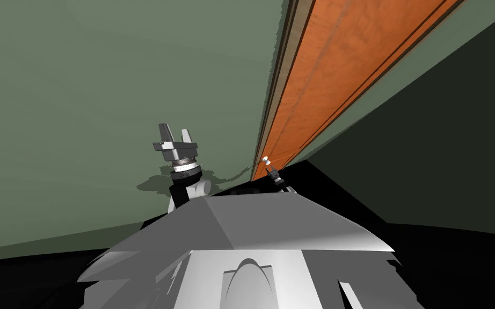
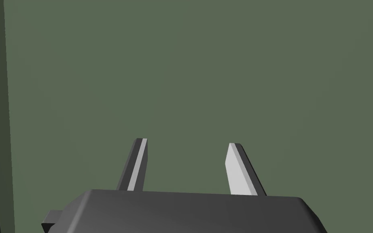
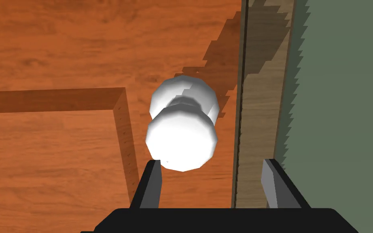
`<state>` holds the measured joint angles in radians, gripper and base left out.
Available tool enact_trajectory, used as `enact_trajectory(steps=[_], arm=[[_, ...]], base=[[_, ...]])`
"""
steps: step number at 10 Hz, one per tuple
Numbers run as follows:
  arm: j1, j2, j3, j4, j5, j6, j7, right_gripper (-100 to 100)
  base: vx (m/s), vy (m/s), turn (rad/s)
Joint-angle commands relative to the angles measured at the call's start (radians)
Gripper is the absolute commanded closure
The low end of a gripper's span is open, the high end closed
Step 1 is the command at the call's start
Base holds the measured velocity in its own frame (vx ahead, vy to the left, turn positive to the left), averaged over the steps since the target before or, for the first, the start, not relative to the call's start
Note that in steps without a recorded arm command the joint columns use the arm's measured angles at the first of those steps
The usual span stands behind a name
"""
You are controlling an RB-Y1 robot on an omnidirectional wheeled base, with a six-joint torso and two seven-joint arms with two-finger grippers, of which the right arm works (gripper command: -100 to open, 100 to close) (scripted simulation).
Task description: Pull the door open
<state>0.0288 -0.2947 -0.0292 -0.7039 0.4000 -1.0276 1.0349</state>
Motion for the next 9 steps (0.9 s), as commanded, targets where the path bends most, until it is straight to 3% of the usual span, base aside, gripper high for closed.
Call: enact_trajectory(steps=[1,4,5,6,9], arm=[[-0.001,-0.011,-0.013,0.025,-0.009,-0.021,0.003,-100],[-0.001,-0.034,-0.034,0.05,-0.023,-0.043,-0.001,-100],[-0.006,-0.027,-0.029,0.055,-0.02,-0.042,0.004,-100],[-0.004,-0.038,-0.055,0.082,-0.037,-0.059,0.008,-100],[0.0,-0.052,-0.091,0.119,-0.062,-0.082,0.014,-100]], base=[[-0.171,0.007,0.111],[-0.176,-0.063,0.087],[-0.096,-0.042,0.025],[0.065,0.042,0.216],[0.175,0.045,0.232]])
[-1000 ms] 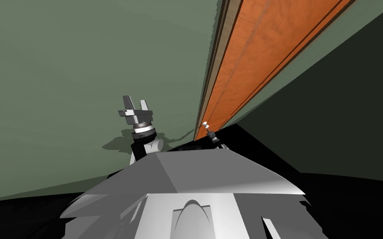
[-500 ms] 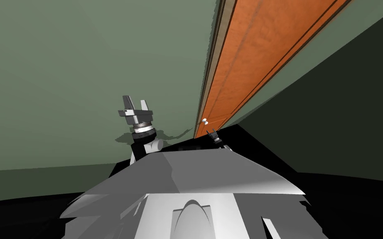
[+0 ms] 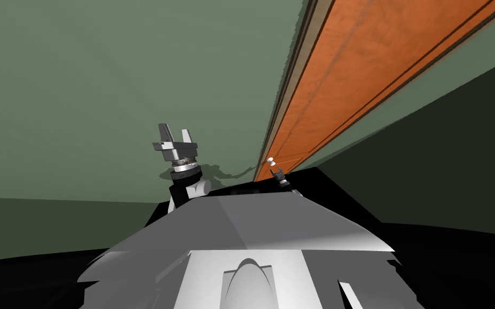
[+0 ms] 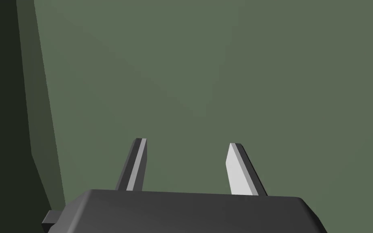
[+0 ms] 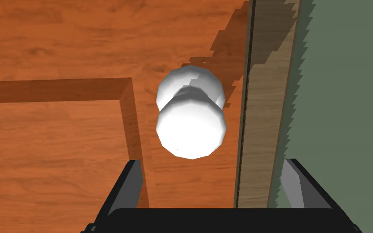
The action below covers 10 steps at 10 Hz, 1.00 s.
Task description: Pull the door open
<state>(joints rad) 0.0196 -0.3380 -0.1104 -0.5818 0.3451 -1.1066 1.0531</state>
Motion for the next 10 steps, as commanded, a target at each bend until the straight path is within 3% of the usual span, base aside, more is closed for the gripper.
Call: enact_trajectory(steps=[1,3,4,5,6,10], arm=[[0.011,-0.016,-0.029,0.016,-0.019,-0.014,-0.001,-100],[0.011,-0.019,-0.037,0.024,-0.025,-0.019,0.001,-100],[0.013,-0.027,-0.056,0.044,-0.038,-0.031,0.004,-100],[0.008,-0.026,-0.047,0.043,-0.032,-0.028,0.001,-100],[0.008,-0.026,-0.047,0.043,-0.032,-0.028,0.001,100],[0.008,-0.026,-0.047,0.043,-0.032,-0.028,0.001,100]], base=[[0.197,0.044,0.296],[0.138,0.032,0.074],[0.101,0.031,0.195],[0.055,0.01,0.049],[-0.009,-0.004,-0.049],[-0.011,-0.004,0.002]])
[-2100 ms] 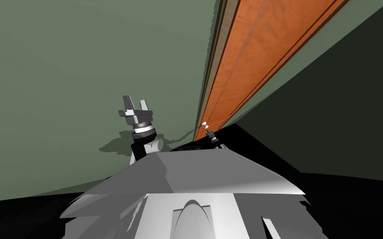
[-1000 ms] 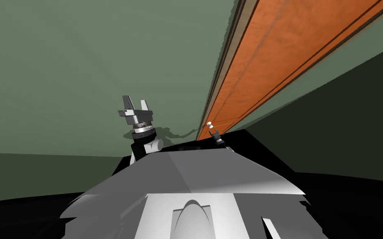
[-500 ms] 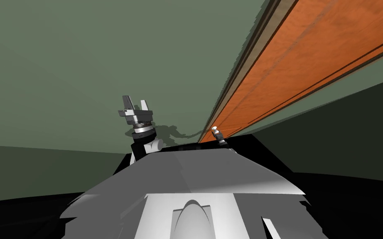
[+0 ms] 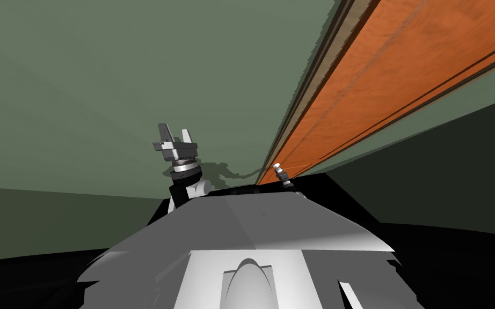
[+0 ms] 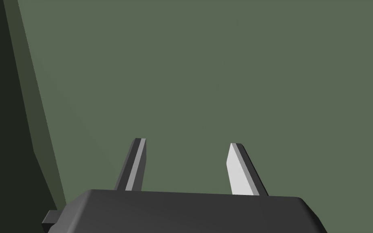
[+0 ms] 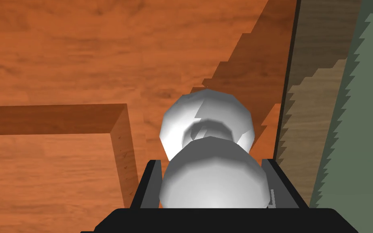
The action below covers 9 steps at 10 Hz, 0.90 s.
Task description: Pull the door open
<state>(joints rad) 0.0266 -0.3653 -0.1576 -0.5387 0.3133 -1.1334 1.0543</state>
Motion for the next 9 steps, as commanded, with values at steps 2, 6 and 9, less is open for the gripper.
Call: enact_trajectory(steps=[2,6,9], arm=[[0.0,0.001,0.003,-0.002,-0.012,0.003,-0.036,100],[0.0,0.002,0.011,-0.008,-0.04,0.01,-0.12,100],[0.0,0.003,0.019,-0.014,-0.07,0.018,-0.202,100]], base=[[-0.011,-0.006,0.031],[-0.038,-0.026,0.069],[-0.048,-0.029,0.082]])
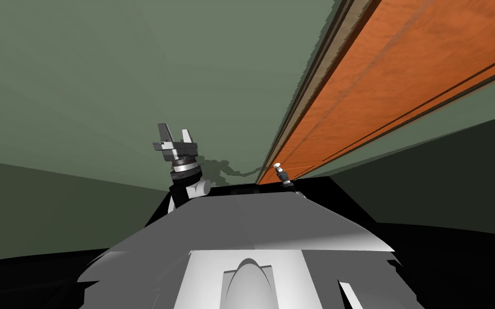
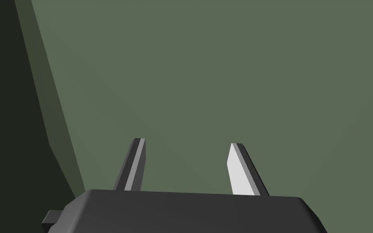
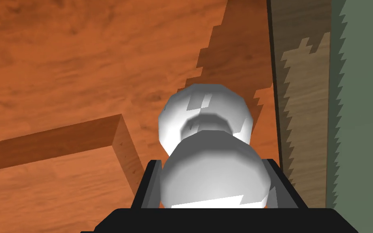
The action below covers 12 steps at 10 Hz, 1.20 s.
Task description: Pull the door open
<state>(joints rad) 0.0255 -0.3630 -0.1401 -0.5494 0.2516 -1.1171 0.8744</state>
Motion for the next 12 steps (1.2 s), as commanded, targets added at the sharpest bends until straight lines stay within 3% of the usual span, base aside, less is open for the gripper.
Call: enact_trajectory(steps=[1,12], arm=[[0.001,0.0,0.002,-0.003,-0.008,0.002,-0.031,100],[0.001,0.004,0.029,-0.023,-0.108,0.028,-0.3,100]], base=[[-0.03,-0.019,0.036],[-0.046,-0.026,0.074]])
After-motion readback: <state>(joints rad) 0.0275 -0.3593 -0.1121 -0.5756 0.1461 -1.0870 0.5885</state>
